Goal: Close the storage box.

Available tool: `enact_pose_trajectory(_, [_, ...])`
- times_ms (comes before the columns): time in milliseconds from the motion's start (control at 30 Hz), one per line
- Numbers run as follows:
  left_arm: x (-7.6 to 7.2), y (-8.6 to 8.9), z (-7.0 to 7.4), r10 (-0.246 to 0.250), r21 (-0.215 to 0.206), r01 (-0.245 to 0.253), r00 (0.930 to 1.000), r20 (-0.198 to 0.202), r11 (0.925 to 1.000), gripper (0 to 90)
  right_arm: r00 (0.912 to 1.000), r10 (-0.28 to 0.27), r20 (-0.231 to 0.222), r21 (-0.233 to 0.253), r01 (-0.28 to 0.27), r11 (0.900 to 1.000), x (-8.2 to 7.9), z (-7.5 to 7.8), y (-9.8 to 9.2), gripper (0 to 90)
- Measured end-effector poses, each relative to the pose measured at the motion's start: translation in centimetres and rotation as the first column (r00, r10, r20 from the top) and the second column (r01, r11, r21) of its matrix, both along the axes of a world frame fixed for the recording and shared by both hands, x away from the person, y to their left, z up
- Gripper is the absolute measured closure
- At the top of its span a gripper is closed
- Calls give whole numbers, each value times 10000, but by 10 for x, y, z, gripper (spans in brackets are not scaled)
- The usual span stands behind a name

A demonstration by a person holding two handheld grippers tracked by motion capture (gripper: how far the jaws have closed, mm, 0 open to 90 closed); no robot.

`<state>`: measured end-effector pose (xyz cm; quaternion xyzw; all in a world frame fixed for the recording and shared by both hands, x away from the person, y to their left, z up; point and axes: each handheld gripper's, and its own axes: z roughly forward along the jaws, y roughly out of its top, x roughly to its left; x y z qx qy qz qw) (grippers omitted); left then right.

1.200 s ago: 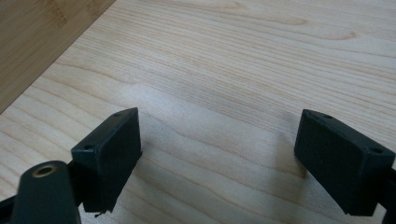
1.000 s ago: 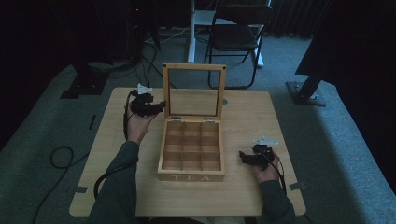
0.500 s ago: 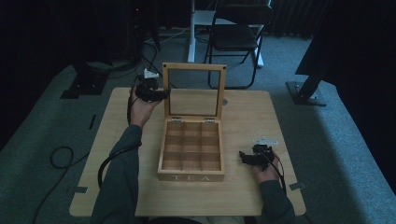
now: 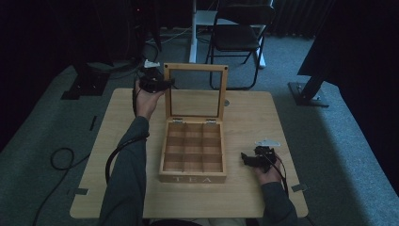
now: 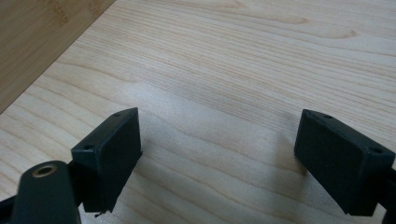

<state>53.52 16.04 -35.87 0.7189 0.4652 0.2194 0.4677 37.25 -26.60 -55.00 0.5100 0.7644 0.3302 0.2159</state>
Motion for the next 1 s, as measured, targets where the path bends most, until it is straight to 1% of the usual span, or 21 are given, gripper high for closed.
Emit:
enact_pose_trajectory(100, [0, -3, 3, -249, 8, 249, 9997, -14, 9997, 455, 10000, 0, -1, 0, 0, 10000, 0, 0, 0, 143])
enact_pose_trajectory(133, [0, -3, 3, -249, 8, 249, 9997, -14, 9997, 484, 10000, 0, -1, 0, 0, 10000, 0, 0, 0, 143])
enact_pose_trajectory(167, [-1, -5, 4, -251, -39, 251, 9996, -116, 9997, 484, 10000, 0, 1, 0, 0, 10000, 0, 0, 0, 143])
enact_pose_trajectory(233, [-2, -3, 5, -259, -222, 256, 9995, -173, 9994, 502, 10000, -4, 7, 4, 4, 10000, 0, 0, 0, 143])
enact_pose_trajectory(300, [-5, -2, 6, -330, -266, 325, 9993, -169, 9991, 512, 10000, -13, 0, 5, 13, 10000, 0, 0, 0, 143])
enact_pose_trajectory(433, [-16, -1, 11, -436, -211, 432, 9989, -193, 9988, 512, 10000, -14, 2, 5, 14, 10000, 0, 0, 0, 143])
enact_pose_trajectory(467, [-19, -1, 11, -418, -249, 414, 9990, -165, 9988, 509, 10000, -9, 1, 0, 9, 10000, 0, 0, 0, 143])
enact_pose_trajectory(533, [-29, -2, 12, -411, -191, 410, 9992, -28, 9990, 497, 10000, -15, 5, 4, 15, 10000, 0, 0, 0, 143])
enact_pose_trajectory(667, [-48, -1, 16, -621, -196, 622, 9980, 93, 9979, 481, 10000, -5, 7, -10, 5, 10000, 0, 0, 0, 143])
enact_pose_trajectory(733, [-56, -1, 17, -602, -320, 606, 9981, 135, 9977, 466, 10000, -19, 4, 5, 19, 10000, 0, 0, 0, 143])
enact_pose_trajectory(800, [-66, -2, 19, -577, -338, 582, 9982, 139, 9977, 441, 10000, -23, 4, 17, 23, 10000, 0, 0, 0, 143])
enact_pose_trajectory(900, [-76, 0, 21, -660, -453, 663, 9978, 87, 9968, 425, 10000, -14, 23, 0, 14, 10000, 0, 0, 0, 143])
enact_pose_trajectory(1000, [-82, 2, 23, -810, -503, 815, 9966, 120, 9954, 426, 10000, -13, 23, 0, 13, 10000, 0, 0, 0, 143])
